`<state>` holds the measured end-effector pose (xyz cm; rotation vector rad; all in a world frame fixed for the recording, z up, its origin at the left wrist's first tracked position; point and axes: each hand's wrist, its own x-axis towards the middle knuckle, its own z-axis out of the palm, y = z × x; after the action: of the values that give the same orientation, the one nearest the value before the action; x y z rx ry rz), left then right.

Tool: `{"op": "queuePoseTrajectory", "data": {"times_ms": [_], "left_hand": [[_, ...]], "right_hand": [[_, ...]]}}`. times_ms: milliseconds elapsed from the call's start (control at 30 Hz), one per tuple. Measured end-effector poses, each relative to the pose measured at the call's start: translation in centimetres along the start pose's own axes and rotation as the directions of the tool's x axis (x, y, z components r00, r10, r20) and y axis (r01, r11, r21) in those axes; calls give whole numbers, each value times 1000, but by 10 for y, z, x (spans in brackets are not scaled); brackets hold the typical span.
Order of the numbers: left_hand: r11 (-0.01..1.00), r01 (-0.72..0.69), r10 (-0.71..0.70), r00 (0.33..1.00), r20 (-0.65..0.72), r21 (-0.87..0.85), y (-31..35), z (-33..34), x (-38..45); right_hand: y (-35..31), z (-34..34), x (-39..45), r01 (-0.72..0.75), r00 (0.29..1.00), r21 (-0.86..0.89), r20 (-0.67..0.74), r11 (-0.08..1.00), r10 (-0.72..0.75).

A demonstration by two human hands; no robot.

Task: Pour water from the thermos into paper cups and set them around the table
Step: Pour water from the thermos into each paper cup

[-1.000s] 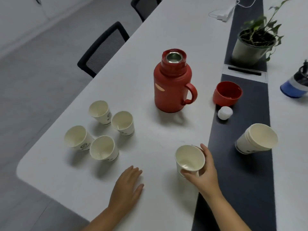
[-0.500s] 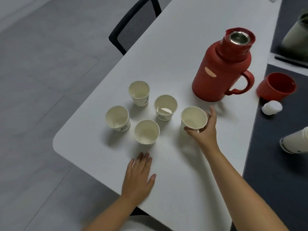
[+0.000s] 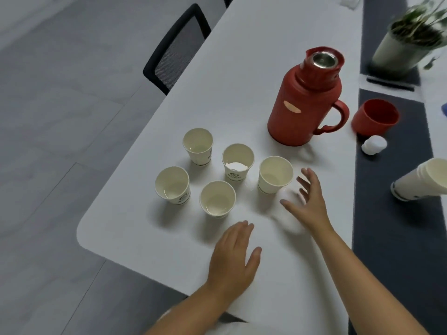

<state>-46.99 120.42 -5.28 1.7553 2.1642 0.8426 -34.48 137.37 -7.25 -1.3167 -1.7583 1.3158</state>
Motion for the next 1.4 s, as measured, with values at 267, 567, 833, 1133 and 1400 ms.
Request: {"op": "queuePoseTrajectory", "data": {"times_ms": [267, 567, 833, 1133, 1400], "left_hand": [[932, -41, 19, 998, -65, -361, 48, -27, 131], [878, 231, -171, 970, 175, -420, 29, 1, 273], [811, 184, -28, 960, 278, -555, 23, 10, 306], [797, 115, 77, 955, 288, -593, 60, 2, 261], [671, 137, 37, 976, 217, -728, 110, -14, 190]], "right_hand": [[-27, -65, 37, 24, 953, -109, -298, 994, -56], [-52, -85, 143, -77, 965, -4, -250, 997, 74], [-46, -73, 168, -178, 892, 121, -399, 977, 212], [-53, -99, 95, -194, 818, 141, -523, 971, 240], [-108, -143, -6, 44, 870, -188, -475, 981, -130]]}}
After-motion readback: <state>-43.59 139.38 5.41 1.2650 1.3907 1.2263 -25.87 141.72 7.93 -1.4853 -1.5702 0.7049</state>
